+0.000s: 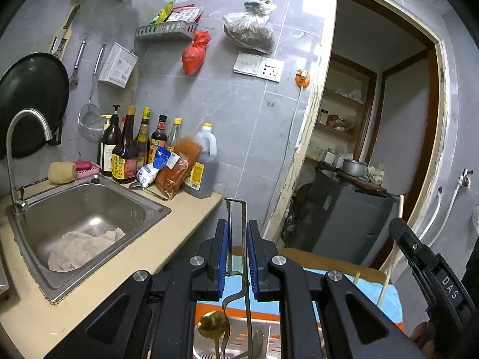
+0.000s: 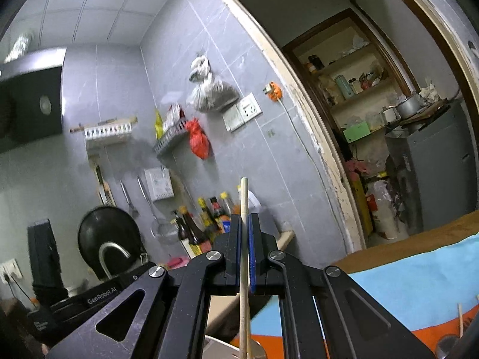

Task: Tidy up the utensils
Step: 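Carry the wire clip with the left tool while the right tool carries the chopstick to the caddy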

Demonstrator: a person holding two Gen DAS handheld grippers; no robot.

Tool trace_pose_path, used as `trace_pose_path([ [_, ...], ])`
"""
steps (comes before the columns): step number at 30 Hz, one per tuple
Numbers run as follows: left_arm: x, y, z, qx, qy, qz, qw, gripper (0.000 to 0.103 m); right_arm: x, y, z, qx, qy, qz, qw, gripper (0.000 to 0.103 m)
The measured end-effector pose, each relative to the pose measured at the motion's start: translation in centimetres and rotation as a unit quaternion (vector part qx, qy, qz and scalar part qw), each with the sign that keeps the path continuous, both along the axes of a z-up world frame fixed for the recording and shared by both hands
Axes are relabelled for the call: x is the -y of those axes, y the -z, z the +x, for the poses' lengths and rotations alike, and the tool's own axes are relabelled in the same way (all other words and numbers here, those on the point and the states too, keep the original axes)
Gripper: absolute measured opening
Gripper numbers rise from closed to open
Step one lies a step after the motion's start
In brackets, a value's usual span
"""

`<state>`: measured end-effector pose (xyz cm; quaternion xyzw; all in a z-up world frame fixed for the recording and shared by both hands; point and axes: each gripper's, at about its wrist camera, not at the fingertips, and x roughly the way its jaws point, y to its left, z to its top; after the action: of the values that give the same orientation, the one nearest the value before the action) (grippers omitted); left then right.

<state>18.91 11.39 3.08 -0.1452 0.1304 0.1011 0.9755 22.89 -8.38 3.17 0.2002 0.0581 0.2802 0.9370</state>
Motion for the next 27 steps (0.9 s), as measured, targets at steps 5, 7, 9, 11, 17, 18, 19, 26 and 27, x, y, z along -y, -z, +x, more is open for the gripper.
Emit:
trace_pose_path([
  [5,0.4,0.8,0.3,-0.008,0.004,0.006,0.9999,0.012,-0.2,0.4,0.0,0.0,0.002,-0.016,1.0,0.004],
  [7,0.6,1.0,0.2,-0.011,0.011,0.009,0.9998,0.012,-0.4,0.5,-0.4,0.009,-0.006,-0.031,0.999,0.004],
  [9,0.8,1.1,0.4,-0.02,0.02,0.012,0.9995,0.012,-0.6,0.6,-0.7,0.014,-0.014,-0.044,0.999,0.004],
  [11,0.9,1.3,0.3,-0.026,0.027,0.007,0.9993,0.012,-0.7,0.6,-0.7,0.012,-0.018,-0.051,0.998,0.004],
  [17,0.7,1.7,0.4,-0.048,0.047,-0.018,0.9976,0.014,0.2,1.2,-0.8,-0.003,-0.02,-0.05,0.999,0.005],
  [18,0.7,1.8,0.4,-0.051,0.051,-0.021,0.9972,0.015,0.4,1.3,-0.8,-0.007,-0.022,-0.049,0.999,0.005],
  [19,0.7,1.9,0.3,-0.052,0.053,-0.024,0.9969,0.015,0.4,1.3,-0.7,-0.01,-0.022,-0.049,0.999,0.005],
  [26,1.2,1.5,-0.1,-0.049,0.064,-0.039,0.996,0.043,0.7,1.4,-0.6,-0.02,-0.025,-0.049,0.998,0.012],
  [27,1.3,1.3,-0.2,-0.045,0.064,-0.041,0.9961,0.05,1.0,1.4,-0.6,-0.022,-0.021,-0.046,0.998,0.021],
])
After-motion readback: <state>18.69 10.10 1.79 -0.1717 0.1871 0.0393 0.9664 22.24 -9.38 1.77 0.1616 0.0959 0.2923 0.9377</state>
